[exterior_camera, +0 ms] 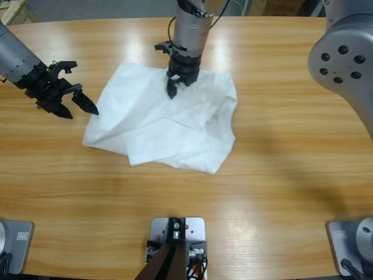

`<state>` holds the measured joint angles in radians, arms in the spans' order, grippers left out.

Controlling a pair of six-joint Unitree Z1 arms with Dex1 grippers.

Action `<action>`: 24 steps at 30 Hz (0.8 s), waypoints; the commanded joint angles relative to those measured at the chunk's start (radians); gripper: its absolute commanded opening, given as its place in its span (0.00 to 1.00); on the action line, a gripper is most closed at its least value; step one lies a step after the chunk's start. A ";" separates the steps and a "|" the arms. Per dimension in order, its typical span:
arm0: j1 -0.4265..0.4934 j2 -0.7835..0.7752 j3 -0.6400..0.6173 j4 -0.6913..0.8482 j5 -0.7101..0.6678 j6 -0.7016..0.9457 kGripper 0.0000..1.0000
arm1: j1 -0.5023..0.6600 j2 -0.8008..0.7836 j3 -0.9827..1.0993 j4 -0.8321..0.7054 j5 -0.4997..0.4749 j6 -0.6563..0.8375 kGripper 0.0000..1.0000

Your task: Fold clothes

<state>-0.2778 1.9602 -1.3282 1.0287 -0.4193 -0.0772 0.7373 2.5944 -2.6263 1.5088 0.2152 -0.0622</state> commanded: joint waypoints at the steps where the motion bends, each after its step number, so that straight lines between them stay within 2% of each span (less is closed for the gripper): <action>1: -0.011 0.036 0.039 -0.009 -0.004 0.012 0.99 | 0.013 -0.097 -0.063 0.103 -0.057 0.059 0.00; 4: -0.011 0.032 0.043 -0.009 -0.004 0.014 0.99 | 0.043 -0.122 0.001 0.103 -0.056 0.083 0.00; 8: -0.012 0.025 0.047 -0.009 -0.005 0.014 0.99 | 0.093 -0.119 0.076 0.102 0.026 0.091 0.00; 11: -0.012 0.021 0.055 -0.009 -0.006 0.015 0.99 | 0.129 -0.124 0.083 0.099 0.010 0.090 0.00; 13: -0.015 0.020 0.056 -0.009 -0.006 0.016 0.99 | 0.152 -0.139 0.015 0.098 -0.052 0.052 0.00; 15: -0.018 0.014 0.060 -0.009 -0.006 0.020 0.99 | 0.184 -0.131 -0.117 0.099 -0.112 -0.052 0.00; 17: -0.023 0.011 0.060 -0.009 -0.005 0.021 0.99 | 0.201 -0.109 -0.232 0.099 -0.120 -0.114 0.00; 19: -0.023 0.009 0.063 -0.009 -0.006 0.025 0.99 | 0.217 -0.089 -0.325 0.099 -0.082 -0.135 0.00; 23: -0.028 0.017 0.061 -0.010 -0.006 0.031 0.99 | 0.240 -0.056 -0.348 0.068 -0.043 -0.120 0.00; 24: -0.031 0.018 0.061 -0.010 -0.006 0.031 0.99 | 0.250 -0.050 -0.345 0.053 -0.092 -0.121 0.18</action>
<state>-0.2898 1.9600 -1.2933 1.0287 -0.4193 -0.0633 0.9472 2.4795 -2.6240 1.5099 0.1452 -0.1680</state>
